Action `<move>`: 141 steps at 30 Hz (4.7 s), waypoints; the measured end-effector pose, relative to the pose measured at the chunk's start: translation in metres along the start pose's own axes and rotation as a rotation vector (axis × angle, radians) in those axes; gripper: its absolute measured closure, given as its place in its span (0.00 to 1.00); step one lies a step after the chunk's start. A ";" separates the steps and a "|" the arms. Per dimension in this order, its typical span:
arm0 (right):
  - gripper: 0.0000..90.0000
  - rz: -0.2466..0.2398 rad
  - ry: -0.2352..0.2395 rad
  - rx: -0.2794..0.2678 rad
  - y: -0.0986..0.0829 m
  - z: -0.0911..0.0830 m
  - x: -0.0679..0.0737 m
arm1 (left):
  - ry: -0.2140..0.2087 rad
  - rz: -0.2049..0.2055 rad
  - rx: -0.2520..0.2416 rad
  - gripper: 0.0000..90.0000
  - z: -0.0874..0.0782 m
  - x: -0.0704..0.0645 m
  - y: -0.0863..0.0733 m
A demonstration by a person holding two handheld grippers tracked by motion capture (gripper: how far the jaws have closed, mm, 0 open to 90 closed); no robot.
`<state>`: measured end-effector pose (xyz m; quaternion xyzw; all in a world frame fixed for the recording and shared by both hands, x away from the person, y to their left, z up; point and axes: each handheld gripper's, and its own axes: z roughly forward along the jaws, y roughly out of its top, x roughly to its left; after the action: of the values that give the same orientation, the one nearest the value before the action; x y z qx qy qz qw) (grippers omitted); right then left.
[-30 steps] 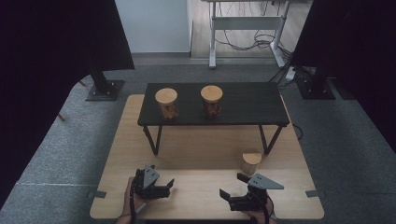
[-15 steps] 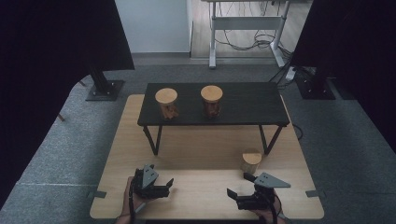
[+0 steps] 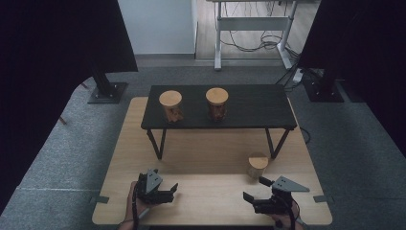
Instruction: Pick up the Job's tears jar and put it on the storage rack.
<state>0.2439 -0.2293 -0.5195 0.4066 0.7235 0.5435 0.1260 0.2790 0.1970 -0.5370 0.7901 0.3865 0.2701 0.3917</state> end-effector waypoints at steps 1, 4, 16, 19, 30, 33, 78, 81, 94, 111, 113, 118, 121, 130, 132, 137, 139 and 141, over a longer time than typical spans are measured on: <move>0.07 0.000 -0.006 0.000 0.000 -0.001 -0.001 | 0.000 0.001 0.000 0.07 0.000 0.000 0.000; 0.07 0.001 -0.017 -0.001 0.000 -0.003 -0.005 | 0.001 0.002 0.001 0.07 0.000 0.000 0.000; 0.07 -0.004 -0.060 0.001 -0.003 -0.008 -0.017 | -0.002 0.006 0.003 0.07 0.001 -0.001 0.000; 0.07 -0.014 -0.078 0.002 -0.003 -0.006 -0.022 | -0.004 0.007 0.004 0.07 0.002 -0.001 0.000; 0.08 -0.039 -0.131 0.023 -0.006 -0.002 -0.035 | -0.004 0.007 0.003 0.07 0.001 -0.001 0.000; 0.08 -0.040 -0.147 0.024 -0.006 -0.002 -0.039 | -0.004 0.007 0.003 0.07 0.001 -0.002 0.000; 0.08 -0.109 -0.217 0.083 0.002 0.037 -0.061 | -0.008 0.004 0.003 0.07 0.001 -0.001 0.000; 0.09 -0.104 -0.223 0.088 0.002 0.040 -0.063 | -0.007 0.004 0.004 0.07 0.002 -0.001 0.000; 0.09 -0.112 -0.246 0.117 0.005 0.056 -0.064 | -0.006 0.007 0.005 0.07 0.001 -0.001 0.000; 0.24 -0.135 -0.334 0.088 0.008 0.067 -0.059 | -0.004 0.012 0.007 0.07 0.002 -0.001 0.000; 0.26 -0.129 -0.341 0.087 0.008 0.068 -0.060 | -0.005 0.012 0.008 0.07 0.002 -0.002 0.000; 0.28 -0.112 -0.328 0.091 0.008 0.068 -0.062 | -0.005 0.012 0.007 0.07 0.002 -0.002 0.000; 0.28 -0.109 -0.329 0.093 0.008 0.068 -0.062 | -0.004 0.014 0.007 0.07 0.002 -0.002 0.000; 0.28 -0.108 -0.335 0.085 0.008 0.068 -0.061 | -0.005 0.016 0.008 0.07 0.002 -0.003 0.000; 0.28 -0.108 -0.335 0.084 0.008 0.068 -0.061 | -0.005 0.016 0.007 0.07 0.002 -0.002 0.000; 0.28 -0.108 -0.336 0.083 0.008 0.068 -0.061 | -0.005 0.015 0.007 0.07 0.002 -0.002 0.000; 0.28 -0.108 -0.336 0.083 0.007 0.068 -0.060 | -0.005 0.016 0.006 0.07 0.002 -0.002 0.000; 0.28 -0.109 -0.335 0.084 0.007 0.068 -0.060 | -0.005 0.017 0.006 0.07 0.002 -0.002 0.000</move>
<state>0.3279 -0.2255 -0.5542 0.4566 0.7353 0.4298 0.2570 0.2790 0.1943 -0.5382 0.7952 0.3797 0.2703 0.3878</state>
